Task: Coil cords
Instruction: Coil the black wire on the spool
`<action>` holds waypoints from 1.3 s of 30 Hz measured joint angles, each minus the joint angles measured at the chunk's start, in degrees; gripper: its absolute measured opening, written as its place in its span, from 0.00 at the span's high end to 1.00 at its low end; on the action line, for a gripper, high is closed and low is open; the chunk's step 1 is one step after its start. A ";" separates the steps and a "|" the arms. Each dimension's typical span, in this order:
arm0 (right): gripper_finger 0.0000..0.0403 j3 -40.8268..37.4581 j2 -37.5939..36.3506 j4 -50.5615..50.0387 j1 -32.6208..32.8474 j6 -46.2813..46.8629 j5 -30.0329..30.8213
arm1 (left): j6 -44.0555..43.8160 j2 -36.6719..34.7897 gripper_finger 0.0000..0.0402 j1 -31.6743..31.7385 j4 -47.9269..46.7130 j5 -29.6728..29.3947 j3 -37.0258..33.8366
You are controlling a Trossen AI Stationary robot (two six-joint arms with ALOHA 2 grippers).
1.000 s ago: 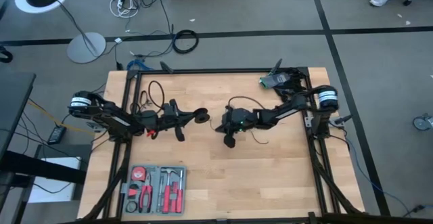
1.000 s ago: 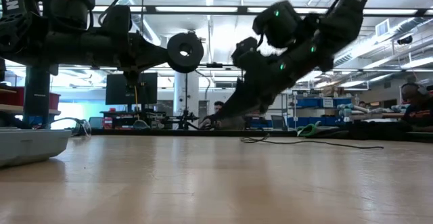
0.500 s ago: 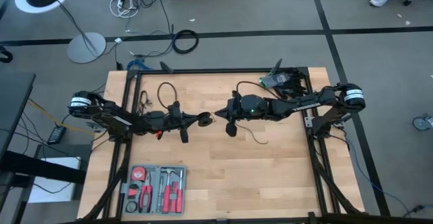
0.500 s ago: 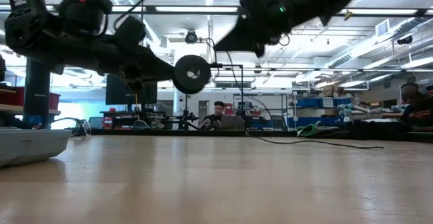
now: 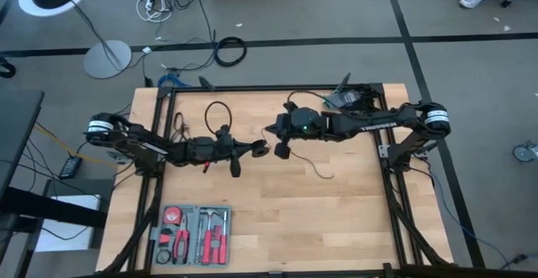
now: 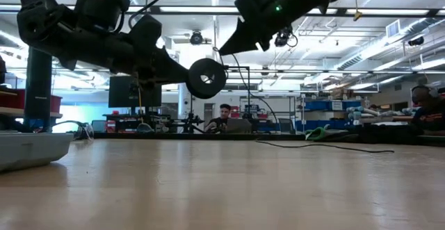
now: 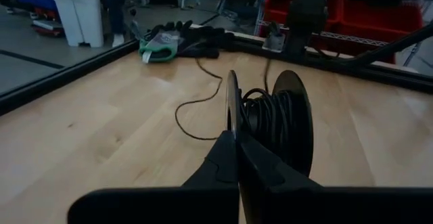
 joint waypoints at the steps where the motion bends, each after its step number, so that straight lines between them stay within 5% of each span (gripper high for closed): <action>1: 1.00 0.04 -0.09 0.00 -0.49 -0.04 0.12 | 0.04 0.00 1.00 0.00 0.27 0.28 0.01; 11: 1.00 2.63 0.28 2.01 -1.59 -1.25 -1.41 | 0.14 0.00 1.00 0.00 -0.92 -0.43 0.04; 27: 1.00 5.46 4.23 4.01 3.90 0.09 -3.13 | -0.24 0.00 1.00 0.11 -7.49 -18.12 7.54; 39: 1.00 5.46 8.73 -3.47 6.10 5.18 1.05 | -1.76 0.02 1.00 0.09 -2.64 -22.69 7.24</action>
